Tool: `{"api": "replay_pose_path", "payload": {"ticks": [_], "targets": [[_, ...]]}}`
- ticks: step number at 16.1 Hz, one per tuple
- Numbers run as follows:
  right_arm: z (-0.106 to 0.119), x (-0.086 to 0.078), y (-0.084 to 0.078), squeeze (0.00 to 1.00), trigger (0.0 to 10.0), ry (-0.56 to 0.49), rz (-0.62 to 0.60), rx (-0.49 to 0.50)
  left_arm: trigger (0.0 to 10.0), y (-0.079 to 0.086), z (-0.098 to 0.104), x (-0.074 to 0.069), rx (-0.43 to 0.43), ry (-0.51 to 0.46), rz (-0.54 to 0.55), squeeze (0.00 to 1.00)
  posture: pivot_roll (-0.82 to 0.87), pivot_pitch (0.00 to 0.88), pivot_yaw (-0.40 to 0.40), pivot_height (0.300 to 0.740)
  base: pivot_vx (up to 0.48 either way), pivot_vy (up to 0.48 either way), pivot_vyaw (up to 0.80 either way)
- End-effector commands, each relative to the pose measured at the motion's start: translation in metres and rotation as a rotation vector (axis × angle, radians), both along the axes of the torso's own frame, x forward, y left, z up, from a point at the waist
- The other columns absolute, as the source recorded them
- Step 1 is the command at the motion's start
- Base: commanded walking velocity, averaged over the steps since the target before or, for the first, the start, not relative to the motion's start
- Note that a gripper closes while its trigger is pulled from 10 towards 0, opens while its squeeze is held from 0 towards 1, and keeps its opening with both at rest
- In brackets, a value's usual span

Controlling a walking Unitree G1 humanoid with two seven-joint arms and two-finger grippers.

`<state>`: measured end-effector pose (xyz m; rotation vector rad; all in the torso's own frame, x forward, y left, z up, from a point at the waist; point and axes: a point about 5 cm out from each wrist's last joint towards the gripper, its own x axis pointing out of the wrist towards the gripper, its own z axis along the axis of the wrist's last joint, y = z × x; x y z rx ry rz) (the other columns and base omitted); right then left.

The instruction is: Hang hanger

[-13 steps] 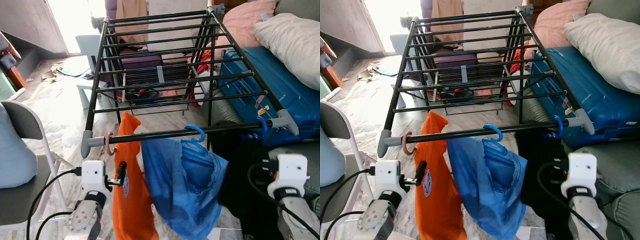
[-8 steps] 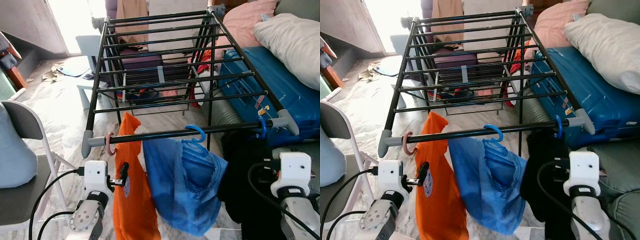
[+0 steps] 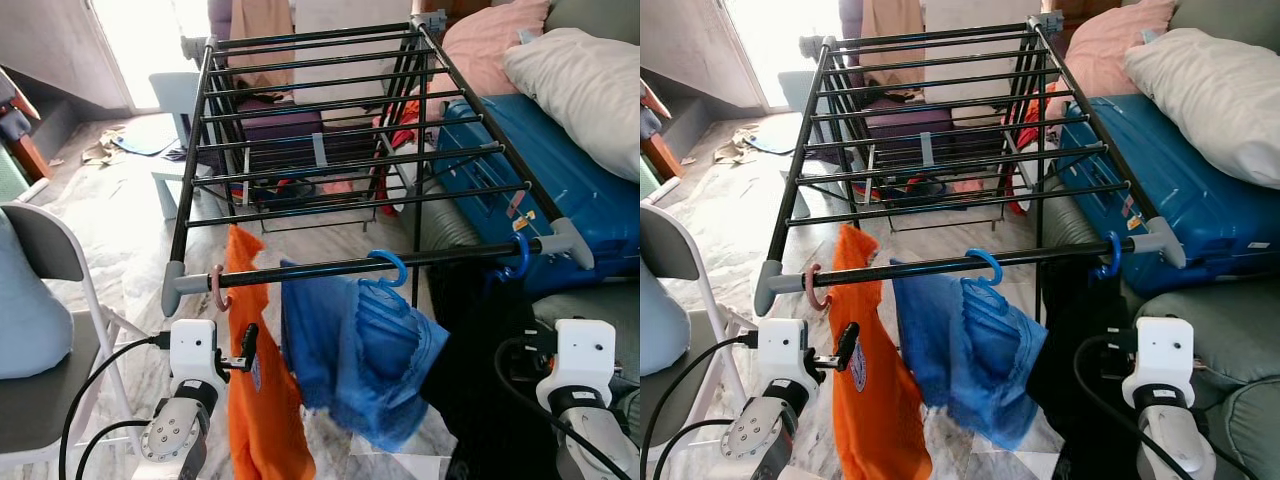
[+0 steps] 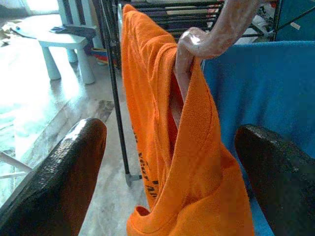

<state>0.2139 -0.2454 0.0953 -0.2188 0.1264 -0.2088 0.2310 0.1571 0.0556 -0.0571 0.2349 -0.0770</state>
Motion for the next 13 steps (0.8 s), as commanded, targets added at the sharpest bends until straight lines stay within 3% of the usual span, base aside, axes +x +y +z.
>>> {"api": "replay_pose_path", "payload": {"ticks": [1, 3, 5, 7, 13], "targets": [[0.003, 0.001, 0.001, 1.00, 10.0, -0.020, 0.017, -0.037, 10.0, 0.002, 0.002, 0.000, 0.010, -0.002, 0.008, 0.00, -0.14, 0.000, 0.076, 0.740, 0.000, 0.000, 0.00], [0.022, 0.006, 0.006, 1.00, 10.0, -0.111, 0.060, -0.145, 10.0, 0.003, 0.003, 0.001, 0.019, -0.008, 0.012, 0.00, -0.15, 0.000, 0.078, 0.740, 0.000, 0.000, 0.00], [0.030, 0.008, 0.010, 1.00, 10.0, -0.146, 0.076, -0.179, 10.0, 0.003, 0.003, 0.002, 0.021, -0.008, 0.012, 0.00, -0.15, 0.000, 0.078, 0.740, 0.000, 0.000, 0.00], [0.025, 0.008, 0.010, 1.00, 10.0, -0.124, 0.078, -0.153, 10.0, 0.001, 0.001, 0.003, 0.020, -0.005, 0.009, 0.00, -0.15, 0.000, 0.074, 0.740, 0.000, 0.000, 0.00], [0.011, 0.007, 0.003, 1.00, 10.0, -0.068, 0.038, -0.090, 10.0, 0.001, 0.000, 0.003, 0.020, -0.001, 0.014, 0.00, -0.15, 0.000, 0.070, 0.740, -0.264, 0.000, 0.00]]}}
